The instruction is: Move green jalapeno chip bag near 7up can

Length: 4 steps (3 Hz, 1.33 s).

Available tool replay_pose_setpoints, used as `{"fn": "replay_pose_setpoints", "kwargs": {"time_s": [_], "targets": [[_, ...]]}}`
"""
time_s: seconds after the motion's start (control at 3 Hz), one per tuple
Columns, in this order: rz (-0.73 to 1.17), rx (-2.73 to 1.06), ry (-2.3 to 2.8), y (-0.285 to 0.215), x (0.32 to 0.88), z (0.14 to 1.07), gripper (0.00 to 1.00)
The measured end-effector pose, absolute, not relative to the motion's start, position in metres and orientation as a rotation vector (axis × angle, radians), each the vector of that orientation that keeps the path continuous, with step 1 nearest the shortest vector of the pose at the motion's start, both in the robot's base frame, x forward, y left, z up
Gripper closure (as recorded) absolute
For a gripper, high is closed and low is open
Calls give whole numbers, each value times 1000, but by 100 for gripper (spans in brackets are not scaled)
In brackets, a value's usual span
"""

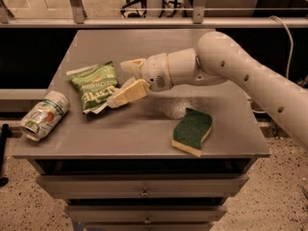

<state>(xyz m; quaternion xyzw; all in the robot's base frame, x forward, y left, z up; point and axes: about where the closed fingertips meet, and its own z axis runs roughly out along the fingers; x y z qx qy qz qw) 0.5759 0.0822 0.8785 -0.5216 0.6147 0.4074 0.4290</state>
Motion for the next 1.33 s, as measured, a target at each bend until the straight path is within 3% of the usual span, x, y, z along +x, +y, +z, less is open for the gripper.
{"fn": "replay_pose_setpoints", "kwargs": {"time_s": [0.67,1.33], "targets": [[945,-1282,1528,61,594,891,0],[757,-1244,1462,8,653,950,0]]}}
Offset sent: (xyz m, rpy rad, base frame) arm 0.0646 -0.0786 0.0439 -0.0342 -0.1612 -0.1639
